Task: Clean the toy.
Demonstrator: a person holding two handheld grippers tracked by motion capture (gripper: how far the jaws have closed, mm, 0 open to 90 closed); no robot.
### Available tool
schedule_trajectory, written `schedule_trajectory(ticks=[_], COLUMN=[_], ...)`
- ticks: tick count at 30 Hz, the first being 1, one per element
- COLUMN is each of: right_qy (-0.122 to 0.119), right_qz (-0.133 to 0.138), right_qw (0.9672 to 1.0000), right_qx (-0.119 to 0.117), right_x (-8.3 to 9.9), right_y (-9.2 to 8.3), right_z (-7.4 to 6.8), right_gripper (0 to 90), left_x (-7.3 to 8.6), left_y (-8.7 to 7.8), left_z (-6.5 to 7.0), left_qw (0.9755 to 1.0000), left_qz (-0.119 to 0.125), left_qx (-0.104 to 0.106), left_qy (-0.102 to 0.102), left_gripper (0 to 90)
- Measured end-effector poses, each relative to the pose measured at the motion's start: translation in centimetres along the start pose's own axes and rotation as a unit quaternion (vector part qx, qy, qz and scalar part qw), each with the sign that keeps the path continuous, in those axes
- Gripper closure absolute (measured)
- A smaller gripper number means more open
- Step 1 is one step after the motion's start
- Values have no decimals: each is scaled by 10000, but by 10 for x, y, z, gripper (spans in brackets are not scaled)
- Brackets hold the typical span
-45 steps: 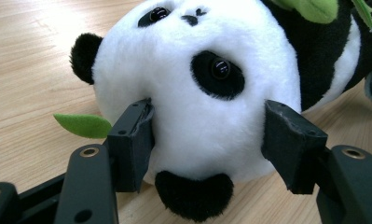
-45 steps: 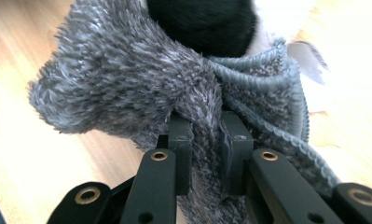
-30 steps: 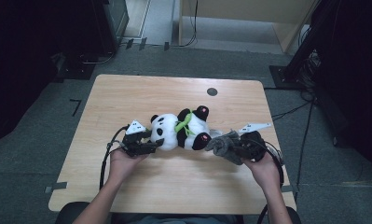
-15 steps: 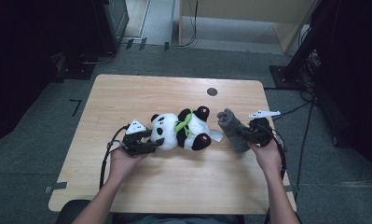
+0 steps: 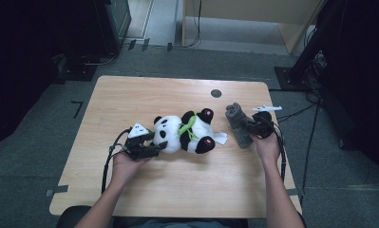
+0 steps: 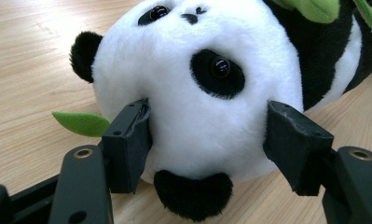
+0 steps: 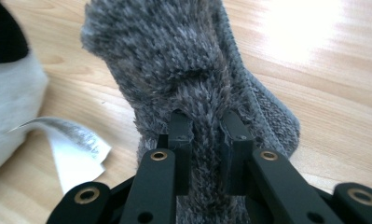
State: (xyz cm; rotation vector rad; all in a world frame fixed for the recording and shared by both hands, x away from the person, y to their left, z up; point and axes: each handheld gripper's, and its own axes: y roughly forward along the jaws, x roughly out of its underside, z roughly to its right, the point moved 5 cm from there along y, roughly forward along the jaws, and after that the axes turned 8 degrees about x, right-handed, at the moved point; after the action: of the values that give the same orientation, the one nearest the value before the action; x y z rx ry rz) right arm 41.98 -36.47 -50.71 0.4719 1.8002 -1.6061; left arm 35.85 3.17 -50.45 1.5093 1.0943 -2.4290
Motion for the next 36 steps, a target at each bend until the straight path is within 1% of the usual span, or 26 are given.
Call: schedule_trajectory(ticks=[5, 8, 9, 11, 13, 16, 18, 20, 22, 25, 26, 29, 31, 34, 36], right_qy=[-26, -48, -48, -45, 11, 84, 122, 102, 54, -87, -99, -98, -107, -151, -157], right_qz=[-153, -150, -142, -109, -48, 90, 237, 415, 577, 724, 735, 768, 843, 923, 1003], right_qw=[9999, 9999, 9999, 9999, 10000, 9998, 9994, 9987, 9977, 9970, 9969, 9964, 9958, 9943, 9933], right_qx=[56, 59, 44, 62, -13, -157, -232, -287, -349, -258, -255, -347, -349, -504, -552], right_x=[7, 7, 7, 8, 7, 5, 3, 0, -1, -2, -3, -4, -3, -2, -1], right_y=[16, 19, 19, 19, 18, 13, 8, 2, -3, -11, -13, -21, -25, -32, -37], right_z=[3, 4, 4, 6, 8, 9, 7, 5, 2, -3, -5, -11, -16, -23, -27], right_gripper=[759, 740, 723, 655, 606, 547, 507, 465, 423, 351, 339, 305, 284, 281, 284], left_x=[1, 1, 1, 1, 1, 0, -2, -4, -6, -7, -8, -10, -11, -11, -13], left_y=[0, -1, -1, -1, -1, -2, -2, -2, -3, -4, -4, -6, -6, -8, -9], left_z=[0, -1, -1, -1, 0, 0, 0, 0, 0, 0, 0, 0, 0, -2, -3], left_qw=[10000, 10000, 10000, 10000, 10000, 9999, 9999, 9998, 9998, 9997, 9996, 9994, 9992, 9989, 9987], left_qz=[16, -5, -15, -12, -10, 17, -33, -67, -70, -93, -100, -49, -45, -9, -12], left_qx=[16, 30, 41, 64, 76, 98, 116, 148, 178, 224, 247, 325, 387, 467, 507], left_qy=[30, 35, 21, 7, 11, -31, -67, -91, -74, -61, -56, -46, -50, -59, -53], left_gripper=[331, 323, 318, 309, 296, 283, 277, 265, 247, 213, 202, 184, 166, 162, 158])
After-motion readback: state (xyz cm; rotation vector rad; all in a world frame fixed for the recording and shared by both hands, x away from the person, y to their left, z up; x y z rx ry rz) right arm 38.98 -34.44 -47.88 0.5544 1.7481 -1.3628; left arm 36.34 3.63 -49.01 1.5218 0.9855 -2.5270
